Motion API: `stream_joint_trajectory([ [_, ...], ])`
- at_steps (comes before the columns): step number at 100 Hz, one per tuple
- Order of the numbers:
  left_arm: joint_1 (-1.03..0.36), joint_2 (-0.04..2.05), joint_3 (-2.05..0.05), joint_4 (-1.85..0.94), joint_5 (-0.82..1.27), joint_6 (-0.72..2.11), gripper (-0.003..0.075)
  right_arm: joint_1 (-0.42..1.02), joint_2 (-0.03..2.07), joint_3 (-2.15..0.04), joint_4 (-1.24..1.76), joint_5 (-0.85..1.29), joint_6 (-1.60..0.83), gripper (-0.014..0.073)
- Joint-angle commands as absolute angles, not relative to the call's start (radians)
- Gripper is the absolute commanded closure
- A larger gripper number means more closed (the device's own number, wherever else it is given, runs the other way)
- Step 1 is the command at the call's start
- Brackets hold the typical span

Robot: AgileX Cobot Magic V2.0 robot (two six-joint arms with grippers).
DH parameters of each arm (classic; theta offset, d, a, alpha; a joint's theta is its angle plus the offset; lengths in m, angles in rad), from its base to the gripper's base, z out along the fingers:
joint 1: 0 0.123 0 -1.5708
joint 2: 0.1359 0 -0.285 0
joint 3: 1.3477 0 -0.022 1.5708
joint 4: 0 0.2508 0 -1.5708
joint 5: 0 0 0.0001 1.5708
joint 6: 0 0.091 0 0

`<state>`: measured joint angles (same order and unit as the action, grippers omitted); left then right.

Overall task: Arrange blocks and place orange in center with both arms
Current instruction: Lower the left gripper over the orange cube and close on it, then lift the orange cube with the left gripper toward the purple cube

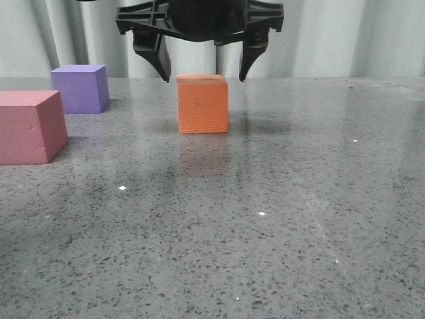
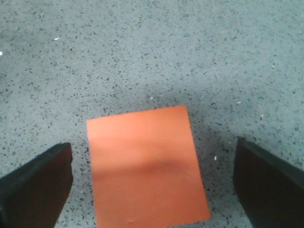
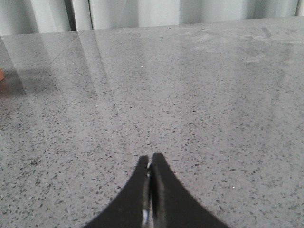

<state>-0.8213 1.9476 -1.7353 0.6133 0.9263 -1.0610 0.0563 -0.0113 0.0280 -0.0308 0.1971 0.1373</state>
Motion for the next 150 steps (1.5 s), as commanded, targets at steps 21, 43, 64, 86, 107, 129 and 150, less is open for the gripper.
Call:
stream_joint_trajectory([
  [21, -0.817, 1.956, -1.768, 0.62, 0.902, -1.075, 0.008, 0.051, -0.035, 0.013, -0.035, 0.113, 0.129, 0.0661],
  [43, -0.817, 1.973, -1.77, 0.607, 0.9, -1.076, 0.0092, 0.051, -0.035, 0.013, -0.035, 0.113, 0.129, 0.0661],
  [64, -0.817, 1.971, -1.774, 0.613, 0.902, -1.076, 0.0412, 0.051, -0.035, 0.013, -0.035, 0.113, 0.129, 0.0661],
  [86, -0.817, 1.921, -1.774, 0.628, 0.9, -1.058, 0.0667, 0.051, -0.035, 0.013, -0.035, 0.113, 0.129, 0.0661],
  [107, -0.817, 1.792, -1.749, 0.759, 0.939, -1.018, 0.0666, 0.051, -0.035, 0.013, -0.035, 0.113, 0.129, 0.0661],
  [129, -0.817, 1.641, -1.571, 0.886, 0.94, -1.033, 0.0666, 0.051, -0.035, 0.013, -0.035, 0.113, 0.129, 0.0661],
  [150, -0.732, 1.506, -1.373, 0.907, 0.867, -1.103, 0.0666, 0.051, -0.035, 0.013, -0.035, 0.113, 0.129, 0.0661],
])
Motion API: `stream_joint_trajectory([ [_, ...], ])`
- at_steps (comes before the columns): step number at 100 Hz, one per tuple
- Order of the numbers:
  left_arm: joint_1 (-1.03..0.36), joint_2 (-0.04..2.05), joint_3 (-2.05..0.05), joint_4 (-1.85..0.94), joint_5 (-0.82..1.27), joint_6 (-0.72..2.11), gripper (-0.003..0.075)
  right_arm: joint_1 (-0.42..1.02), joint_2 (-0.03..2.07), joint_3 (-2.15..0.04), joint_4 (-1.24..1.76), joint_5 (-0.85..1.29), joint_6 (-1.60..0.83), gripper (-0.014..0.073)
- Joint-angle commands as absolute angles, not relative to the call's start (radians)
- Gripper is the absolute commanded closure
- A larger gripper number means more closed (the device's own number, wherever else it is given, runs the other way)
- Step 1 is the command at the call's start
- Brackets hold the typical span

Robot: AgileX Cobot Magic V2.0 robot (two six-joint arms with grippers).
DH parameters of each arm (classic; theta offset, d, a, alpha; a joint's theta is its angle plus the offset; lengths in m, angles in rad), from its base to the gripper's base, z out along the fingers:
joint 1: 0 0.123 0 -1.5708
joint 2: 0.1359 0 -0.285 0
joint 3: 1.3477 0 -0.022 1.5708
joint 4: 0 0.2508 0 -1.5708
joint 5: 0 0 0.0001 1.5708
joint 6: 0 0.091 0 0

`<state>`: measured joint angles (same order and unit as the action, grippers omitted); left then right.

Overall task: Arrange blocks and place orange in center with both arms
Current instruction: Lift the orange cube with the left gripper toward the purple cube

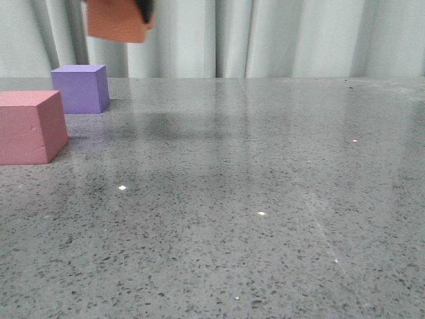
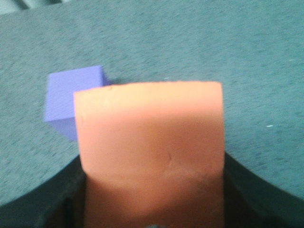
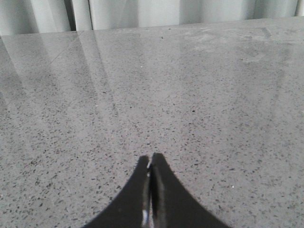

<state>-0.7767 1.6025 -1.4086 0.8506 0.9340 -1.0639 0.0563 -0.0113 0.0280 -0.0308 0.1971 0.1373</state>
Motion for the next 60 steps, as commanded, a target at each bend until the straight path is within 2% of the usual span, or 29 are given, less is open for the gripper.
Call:
stream_joint_trajectory([
  [1, -0.727, 1.503, -1.368, 0.905, 0.86, -1.102, 0.0666, 0.051, -0.035, 0.013, -0.035, 0.113, 0.129, 0.0661],
  [15, -0.618, 1.45, -1.286, 0.859, 0.712, -1.099, 0.0666, 0.051, -0.035, 0.013, -0.035, 0.113, 0.129, 0.0661],
  [29, -0.554, 1.449, -1.265, 0.849, 0.707, -1.097, 0.0666, 0.051, -0.035, 0.013, -0.035, 0.113, 0.129, 0.0661],
  [60, -0.506, 1.45, -1.193, 0.832, 0.624, -1.078, 0.0666, 0.051, -0.035, 0.013, -0.035, 0.113, 0.129, 0.0661],
])
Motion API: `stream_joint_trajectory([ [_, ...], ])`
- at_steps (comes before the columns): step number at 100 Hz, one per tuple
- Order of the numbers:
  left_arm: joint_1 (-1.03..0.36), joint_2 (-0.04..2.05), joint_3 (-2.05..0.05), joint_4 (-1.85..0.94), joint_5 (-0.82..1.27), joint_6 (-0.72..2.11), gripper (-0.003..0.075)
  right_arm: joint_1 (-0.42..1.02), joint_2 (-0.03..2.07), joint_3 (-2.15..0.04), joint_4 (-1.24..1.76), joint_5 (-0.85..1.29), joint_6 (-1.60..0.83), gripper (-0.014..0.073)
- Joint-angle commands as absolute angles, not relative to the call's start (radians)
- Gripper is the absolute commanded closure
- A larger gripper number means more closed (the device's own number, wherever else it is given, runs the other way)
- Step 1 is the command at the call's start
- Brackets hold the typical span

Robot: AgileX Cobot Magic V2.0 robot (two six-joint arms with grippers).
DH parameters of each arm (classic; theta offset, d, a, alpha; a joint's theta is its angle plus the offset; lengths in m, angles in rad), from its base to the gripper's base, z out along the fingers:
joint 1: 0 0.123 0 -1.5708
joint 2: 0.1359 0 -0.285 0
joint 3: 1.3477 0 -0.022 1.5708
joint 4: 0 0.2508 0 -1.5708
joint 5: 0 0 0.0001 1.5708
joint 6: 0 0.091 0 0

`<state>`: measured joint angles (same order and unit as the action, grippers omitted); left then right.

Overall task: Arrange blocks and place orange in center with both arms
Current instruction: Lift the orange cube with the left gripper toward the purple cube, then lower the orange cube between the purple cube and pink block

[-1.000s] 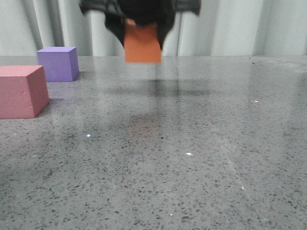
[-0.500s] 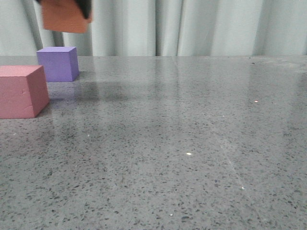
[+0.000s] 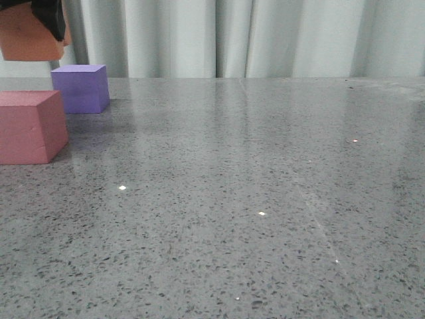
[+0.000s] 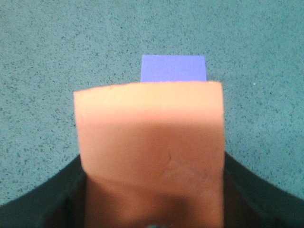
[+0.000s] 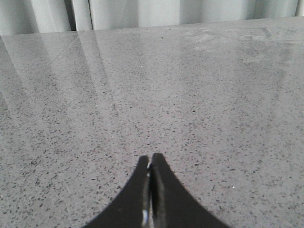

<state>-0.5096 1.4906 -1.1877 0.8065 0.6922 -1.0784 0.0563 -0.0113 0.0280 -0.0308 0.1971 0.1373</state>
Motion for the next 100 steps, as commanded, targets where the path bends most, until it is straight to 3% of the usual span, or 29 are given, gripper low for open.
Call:
stream_joint_trajectory([
  [1, -0.506, 1.45, -1.193, 0.833, 0.621, -1.078, 0.0666, 0.051, -0.035, 0.013, -0.035, 0.113, 0.129, 0.0661],
  [100, -0.468, 1.604, -1.155, 0.816, 0.536, -1.078, 0.0666, 0.051, -0.035, 0.013, -0.035, 0.113, 0.129, 0.0661],
])
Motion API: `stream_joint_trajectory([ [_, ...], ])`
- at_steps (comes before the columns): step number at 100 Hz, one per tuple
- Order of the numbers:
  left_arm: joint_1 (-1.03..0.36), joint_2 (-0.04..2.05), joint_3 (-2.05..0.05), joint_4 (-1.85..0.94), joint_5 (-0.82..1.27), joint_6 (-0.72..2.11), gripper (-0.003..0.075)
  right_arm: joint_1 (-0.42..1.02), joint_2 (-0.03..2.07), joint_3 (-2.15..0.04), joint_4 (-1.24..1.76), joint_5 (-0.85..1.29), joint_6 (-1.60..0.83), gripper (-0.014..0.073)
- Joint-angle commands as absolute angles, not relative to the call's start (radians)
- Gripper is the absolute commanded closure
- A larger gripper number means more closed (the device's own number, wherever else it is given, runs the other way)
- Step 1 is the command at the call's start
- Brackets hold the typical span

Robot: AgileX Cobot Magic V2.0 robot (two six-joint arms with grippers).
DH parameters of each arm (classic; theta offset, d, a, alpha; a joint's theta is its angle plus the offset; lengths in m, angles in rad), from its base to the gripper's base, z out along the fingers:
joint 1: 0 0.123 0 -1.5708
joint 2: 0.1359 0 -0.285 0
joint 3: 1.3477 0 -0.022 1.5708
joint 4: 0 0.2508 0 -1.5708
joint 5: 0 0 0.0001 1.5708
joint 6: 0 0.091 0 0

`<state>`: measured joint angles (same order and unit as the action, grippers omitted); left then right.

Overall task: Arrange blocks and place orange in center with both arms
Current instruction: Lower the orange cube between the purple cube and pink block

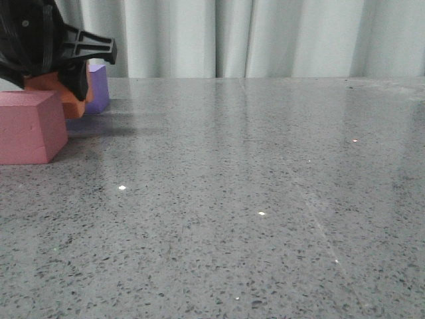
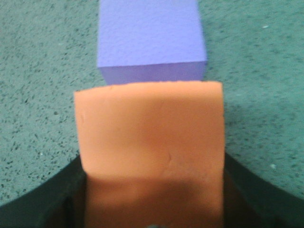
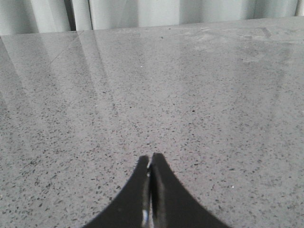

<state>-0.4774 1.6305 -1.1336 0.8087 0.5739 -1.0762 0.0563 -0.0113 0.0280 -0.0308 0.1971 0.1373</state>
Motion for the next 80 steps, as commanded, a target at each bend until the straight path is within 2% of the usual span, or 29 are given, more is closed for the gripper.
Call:
stream_joint_trajectory([
  [1, -0.468, 1.606, -1.155, 0.816, 0.536, -1.078, 0.0666, 0.051, -0.035, 0.013, -0.035, 0.113, 0.129, 0.0661],
  [25, -0.468, 1.63, -1.155, 0.816, 0.472, -1.074, 0.0666, 0.051, -0.035, 0.013, -0.035, 0.113, 0.129, 0.0661],
  [59, -0.468, 1.634, -1.155, 0.811, 0.491, -1.047, 0.0657, 0.051, -0.035, 0.013, -0.035, 0.113, 0.129, 0.0661],
  [72, -0.468, 1.634, -1.155, 0.809, 0.506, -1.042, 0.0565, 0.051, -0.035, 0.013, -0.035, 0.113, 0.129, 0.0661],
  [80, -0.468, 1.634, -1.155, 0.806, 0.506, -1.039, 0.0449, 0.051, -0.035, 0.013, -0.035, 0.113, 0.129, 0.0661],
])
